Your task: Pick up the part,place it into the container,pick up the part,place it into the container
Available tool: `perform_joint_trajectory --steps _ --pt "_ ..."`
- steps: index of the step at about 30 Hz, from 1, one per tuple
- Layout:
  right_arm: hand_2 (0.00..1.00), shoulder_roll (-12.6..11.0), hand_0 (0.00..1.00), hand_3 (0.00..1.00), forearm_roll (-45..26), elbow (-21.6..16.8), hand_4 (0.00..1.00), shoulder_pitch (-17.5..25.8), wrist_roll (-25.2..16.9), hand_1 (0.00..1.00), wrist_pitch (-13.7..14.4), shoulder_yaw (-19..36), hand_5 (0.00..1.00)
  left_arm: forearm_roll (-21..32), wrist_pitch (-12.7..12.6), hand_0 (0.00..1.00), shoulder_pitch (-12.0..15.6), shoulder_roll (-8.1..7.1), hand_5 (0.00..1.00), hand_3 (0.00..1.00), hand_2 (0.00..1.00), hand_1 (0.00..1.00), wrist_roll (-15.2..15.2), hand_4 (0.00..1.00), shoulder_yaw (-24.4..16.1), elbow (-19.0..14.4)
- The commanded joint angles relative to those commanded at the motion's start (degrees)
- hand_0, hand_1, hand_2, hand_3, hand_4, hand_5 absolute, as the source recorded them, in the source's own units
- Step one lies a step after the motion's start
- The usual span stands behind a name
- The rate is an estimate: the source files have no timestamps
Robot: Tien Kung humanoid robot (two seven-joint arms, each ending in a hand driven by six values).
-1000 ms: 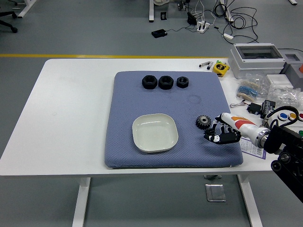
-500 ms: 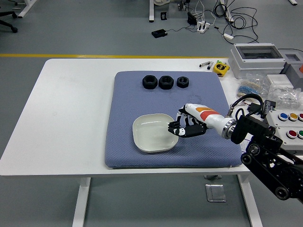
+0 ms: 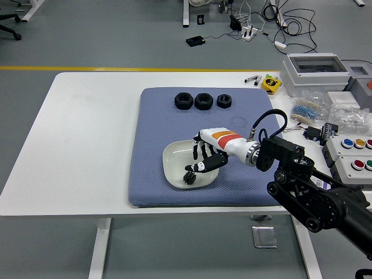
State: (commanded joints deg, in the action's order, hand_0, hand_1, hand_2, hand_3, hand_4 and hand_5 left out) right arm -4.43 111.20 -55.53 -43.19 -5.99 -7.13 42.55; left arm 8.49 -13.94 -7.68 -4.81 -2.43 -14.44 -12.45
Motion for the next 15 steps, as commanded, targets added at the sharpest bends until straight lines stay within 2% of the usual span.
perform_joint_trajectory --steps 1,5,15 --pt "0.637 0.0 0.379 0.864 -0.5 0.4 0.998 -0.1 -0.1 0.535 -0.7 0.0 0.453 0.1 0.0 0.698 0.0 -0.01 0.586 0.561 0.653 0.605 0.0 0.569 0.0 0.0" --pt "0.637 0.2 0.379 0.864 -1.9 1.2 0.998 -0.4 -0.3 0.535 -0.5 0.2 0.453 -0.2 0.0 0.698 -0.1 -0.03 0.586 0.561 0.653 0.605 0.1 0.569 0.0 0.0" --pt "0.647 0.1 0.384 0.854 -5.1 1.2 0.998 -1.8 -0.4 0.548 2.8 2.4 0.496 -0.2 0.0 0.698 -0.2 0.00 0.587 0.560 0.655 0.602 0.1 0.569 -0.1 0.0"
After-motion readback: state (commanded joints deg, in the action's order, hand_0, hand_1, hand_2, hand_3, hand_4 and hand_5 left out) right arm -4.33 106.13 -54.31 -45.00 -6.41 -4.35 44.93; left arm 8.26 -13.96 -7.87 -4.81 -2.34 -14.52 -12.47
